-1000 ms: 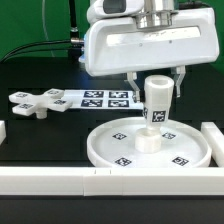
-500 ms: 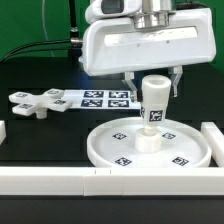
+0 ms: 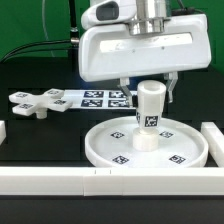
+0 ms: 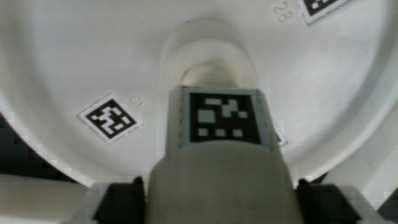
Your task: Assemble round table
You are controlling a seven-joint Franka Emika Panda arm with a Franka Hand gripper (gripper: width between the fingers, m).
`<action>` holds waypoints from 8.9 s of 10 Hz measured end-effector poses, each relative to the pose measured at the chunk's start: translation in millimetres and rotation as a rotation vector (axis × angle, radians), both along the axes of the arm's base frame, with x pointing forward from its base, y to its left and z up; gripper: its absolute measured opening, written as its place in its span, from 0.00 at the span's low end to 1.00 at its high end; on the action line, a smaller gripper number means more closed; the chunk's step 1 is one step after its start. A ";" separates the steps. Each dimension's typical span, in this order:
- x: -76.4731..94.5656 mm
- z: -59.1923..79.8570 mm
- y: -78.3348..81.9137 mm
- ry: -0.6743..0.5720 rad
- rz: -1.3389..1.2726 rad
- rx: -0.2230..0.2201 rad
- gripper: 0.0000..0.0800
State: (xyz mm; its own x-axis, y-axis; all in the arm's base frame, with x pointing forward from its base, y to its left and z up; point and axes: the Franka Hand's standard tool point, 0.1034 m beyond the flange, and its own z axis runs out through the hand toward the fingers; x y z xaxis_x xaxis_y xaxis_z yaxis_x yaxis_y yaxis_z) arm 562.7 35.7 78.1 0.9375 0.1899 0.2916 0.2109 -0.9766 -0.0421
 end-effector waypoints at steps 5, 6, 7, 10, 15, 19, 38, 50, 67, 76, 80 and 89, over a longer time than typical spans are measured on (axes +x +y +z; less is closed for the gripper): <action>0.9 -2.1 1.4 -0.039 -0.003 -0.011 0.51; 0.9 -2.2 1.3 -0.039 -0.003 -0.011 0.60; 0.9 -2.2 1.2 -0.039 -0.003 -0.011 0.60; 0.8 -1.8 -0.9 -0.037 -0.005 -0.012 0.80; 3.7 17.1 -25.3 -0.024 -0.022 -0.014 0.81; 3.8 18.0 -26.1 -0.018 -0.022 -0.011 0.81; 17.1 5.5 -19.9 0.497 0.090 0.032 0.81; 13.4 6.6 -15.9 0.450 -0.044 0.030 0.52; -0.2 2.2 13.7 0.471 -1.629 0.302 0.52; -0.6 1.8 11.5 0.443 -1.201 0.249 0.81; -2.9 1.8 -2.0 0.402 -0.729 0.163 0.81; -1.7 1.5 -0.9 0.316 0.016 0.024 0.81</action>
Offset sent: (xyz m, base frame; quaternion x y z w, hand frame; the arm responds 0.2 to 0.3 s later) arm -0.0129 0.0000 -0.0118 -0.0053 0.0161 0.0055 0.9998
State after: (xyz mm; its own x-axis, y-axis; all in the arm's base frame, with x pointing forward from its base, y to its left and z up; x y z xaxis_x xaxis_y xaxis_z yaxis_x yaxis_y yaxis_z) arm 561.1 34.8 79.5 0.9793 0.2022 -0.0086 0.1994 -0.9712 -0.1308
